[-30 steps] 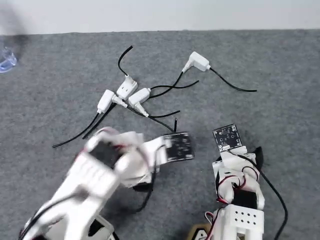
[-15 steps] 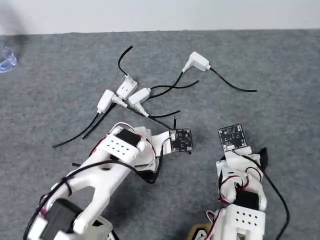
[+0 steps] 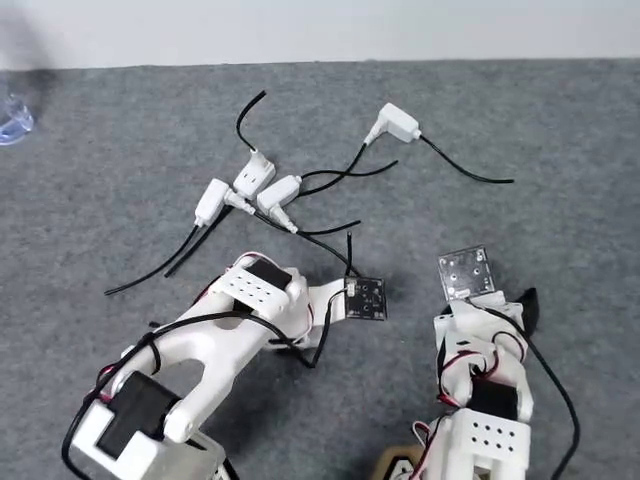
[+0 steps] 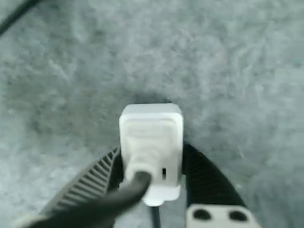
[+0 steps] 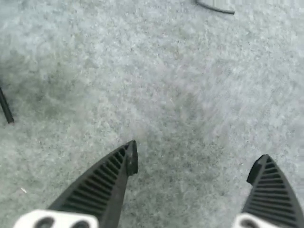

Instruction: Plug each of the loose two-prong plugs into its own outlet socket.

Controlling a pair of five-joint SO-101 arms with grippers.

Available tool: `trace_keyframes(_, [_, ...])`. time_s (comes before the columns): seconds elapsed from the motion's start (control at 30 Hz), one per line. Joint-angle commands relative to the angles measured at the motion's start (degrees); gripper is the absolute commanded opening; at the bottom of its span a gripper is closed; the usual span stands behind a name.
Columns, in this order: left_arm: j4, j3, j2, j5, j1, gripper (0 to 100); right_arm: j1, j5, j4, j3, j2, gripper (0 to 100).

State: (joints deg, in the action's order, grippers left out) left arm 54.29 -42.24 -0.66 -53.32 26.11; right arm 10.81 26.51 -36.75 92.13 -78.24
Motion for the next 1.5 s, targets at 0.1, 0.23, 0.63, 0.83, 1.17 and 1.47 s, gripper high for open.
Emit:
trace_keyframes(0.1, [-6.24, 22.81, -6.33, 14.42, -2.11, 1, 0.84, 0.26, 1.54, -0.35, -0.66, 36.1])
trace_keyframes(0.23, [-15.21, 32.84, -2.99, 29.63, -6.59, 2, 0.84, 0.26, 1.54, -0.35, -0.66, 36.1])
trace_keyframes(0.63, [-11.87, 45.05, 11.96, 39.12, -4.48, 21, -0.57, 0.79, 0.04, -0.35, -0.13, 36.1])
trace_keyframes(0.83, [-6.33, 49.01, 12.48, 50.29, -4.75, 37, -3.21, 5.98, -3.38, -0.53, -0.66, 36.1])
trace_keyframes(1.17, [6.42, 49.63, 10.99, 40.44, -1.58, 37, -3.21, 5.98, -3.21, -0.44, -0.75, 36.1])
trace_keyframes(1.47, [38.95, 49.45, -15.47, 28.48, -3.34, 37, -3.21, 5.98, -1.54, 0.18, -0.75, 36.1])
